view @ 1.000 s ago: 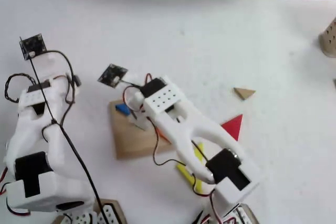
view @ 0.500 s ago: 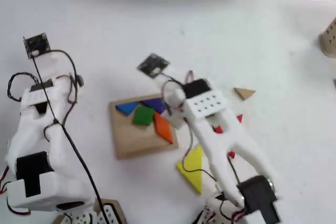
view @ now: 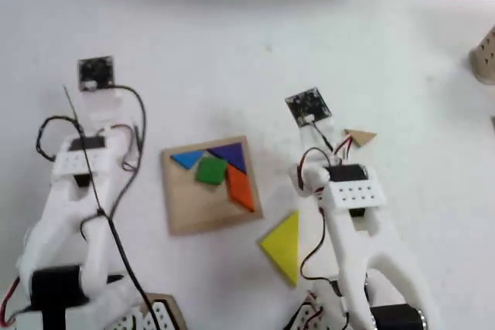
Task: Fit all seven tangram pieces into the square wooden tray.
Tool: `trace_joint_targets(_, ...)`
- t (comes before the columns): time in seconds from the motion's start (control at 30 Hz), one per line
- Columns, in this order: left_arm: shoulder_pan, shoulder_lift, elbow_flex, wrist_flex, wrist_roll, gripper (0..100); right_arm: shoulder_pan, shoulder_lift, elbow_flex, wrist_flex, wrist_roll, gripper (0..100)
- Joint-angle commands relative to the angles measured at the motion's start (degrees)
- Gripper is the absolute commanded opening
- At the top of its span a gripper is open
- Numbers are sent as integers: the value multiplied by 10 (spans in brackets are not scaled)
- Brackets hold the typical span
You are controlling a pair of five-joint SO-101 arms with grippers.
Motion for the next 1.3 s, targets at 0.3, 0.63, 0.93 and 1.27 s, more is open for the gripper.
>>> trace_joint_targets(0.3, 277, -112, 38, 33, -6, 22, 8, -19, 51, -138, 44, 25)
trace_joint_targets(0.63, 218, -109, 78, -31, -47, 23, 12, -2, 47, -113, 39, 25)
trace_joint_targets(0.93, 197, -110, 57, 11, -47, 24, 13, -8, 47, -105, 44, 25)
trace_joint_targets(1.27, 190, -110, 37, 51, -47, 24, 13, 0, 50, -117, 43, 25)
